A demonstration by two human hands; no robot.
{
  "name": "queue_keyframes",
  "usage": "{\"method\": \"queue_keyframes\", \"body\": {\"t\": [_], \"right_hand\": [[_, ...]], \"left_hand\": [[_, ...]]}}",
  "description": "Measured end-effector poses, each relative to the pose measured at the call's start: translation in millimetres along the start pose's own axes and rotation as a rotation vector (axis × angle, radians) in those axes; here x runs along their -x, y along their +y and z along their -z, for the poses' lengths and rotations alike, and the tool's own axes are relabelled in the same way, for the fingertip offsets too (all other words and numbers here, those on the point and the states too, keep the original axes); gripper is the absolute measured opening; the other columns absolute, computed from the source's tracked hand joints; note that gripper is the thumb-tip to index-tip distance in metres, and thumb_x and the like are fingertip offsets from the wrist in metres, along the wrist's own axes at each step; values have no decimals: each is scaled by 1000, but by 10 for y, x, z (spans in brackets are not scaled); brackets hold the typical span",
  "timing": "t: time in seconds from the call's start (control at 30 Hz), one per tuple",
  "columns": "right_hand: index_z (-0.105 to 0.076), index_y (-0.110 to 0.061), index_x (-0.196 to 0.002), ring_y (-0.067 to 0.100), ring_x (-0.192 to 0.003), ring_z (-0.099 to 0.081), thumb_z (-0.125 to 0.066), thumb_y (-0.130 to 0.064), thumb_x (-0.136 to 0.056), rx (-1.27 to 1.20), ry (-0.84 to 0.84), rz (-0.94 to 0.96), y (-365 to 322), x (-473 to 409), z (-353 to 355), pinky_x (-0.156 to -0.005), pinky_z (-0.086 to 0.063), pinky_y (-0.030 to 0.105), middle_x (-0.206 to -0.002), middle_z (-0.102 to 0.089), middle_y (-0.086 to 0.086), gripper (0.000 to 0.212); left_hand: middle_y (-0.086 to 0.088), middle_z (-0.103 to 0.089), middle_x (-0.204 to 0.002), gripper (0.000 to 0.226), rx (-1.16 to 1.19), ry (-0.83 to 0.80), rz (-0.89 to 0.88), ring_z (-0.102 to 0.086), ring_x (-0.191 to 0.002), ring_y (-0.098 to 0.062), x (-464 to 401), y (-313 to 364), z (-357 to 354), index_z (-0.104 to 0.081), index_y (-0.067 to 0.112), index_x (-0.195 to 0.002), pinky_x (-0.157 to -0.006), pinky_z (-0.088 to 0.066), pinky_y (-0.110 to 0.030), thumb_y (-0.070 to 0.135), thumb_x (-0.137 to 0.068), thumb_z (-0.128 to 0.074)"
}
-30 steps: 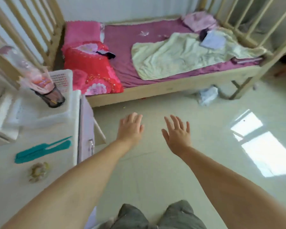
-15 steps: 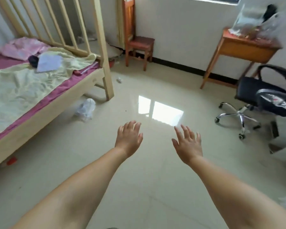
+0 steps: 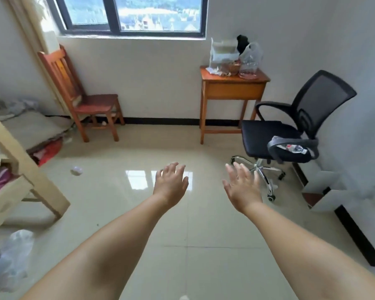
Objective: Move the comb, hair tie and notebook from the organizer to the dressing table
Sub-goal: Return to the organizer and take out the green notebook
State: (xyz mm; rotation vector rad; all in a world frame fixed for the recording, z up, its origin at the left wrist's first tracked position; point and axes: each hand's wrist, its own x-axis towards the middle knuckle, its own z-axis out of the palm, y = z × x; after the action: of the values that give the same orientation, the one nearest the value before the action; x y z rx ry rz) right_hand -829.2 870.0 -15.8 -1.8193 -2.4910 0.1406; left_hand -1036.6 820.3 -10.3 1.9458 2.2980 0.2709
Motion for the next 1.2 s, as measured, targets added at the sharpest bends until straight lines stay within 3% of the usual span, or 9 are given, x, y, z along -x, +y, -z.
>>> {"method": "queue_keyframes", "body": {"t": [0.33, 0.87, 1.2], "right_hand": [[-13, -27, -149, 20, -147, -8, -22, -42, -97, 47, 44, -166, 704, -2599, 255, -118, -6, 51, -159, -14, 2, 54], [-14, -27, -149, 21, -147, -10, -22, -42, -98, 69, 57, -67, 1432, -7548, 521, -118, -7, 49, -158, -18, 2, 54], [-15, -25, -149, 21, -147, -13, -21, -41, -98, 12, 98, -193, 1763, -10351, 635, -118, -13, 46, -158, -19, 3, 53]], "left_hand": [[-5, -38, -142, 41, -26, 6, -198, -33, -132, -25, -2951, 325, 20, -37, 18, -134, -110, -25, -39, 30, -95, -33], [-3, -41, -141, 37, 0, 93, -98, -36, -132, -23, -7897, 293, -35, -43, 19, -129, -109, -27, -38, 32, -94, -36], [-2, -38, -144, 45, -8, 105, -261, -33, -134, -22, -10933, 283, 44, -33, 21, -138, -110, -25, -37, 32, -94, -35]]}}
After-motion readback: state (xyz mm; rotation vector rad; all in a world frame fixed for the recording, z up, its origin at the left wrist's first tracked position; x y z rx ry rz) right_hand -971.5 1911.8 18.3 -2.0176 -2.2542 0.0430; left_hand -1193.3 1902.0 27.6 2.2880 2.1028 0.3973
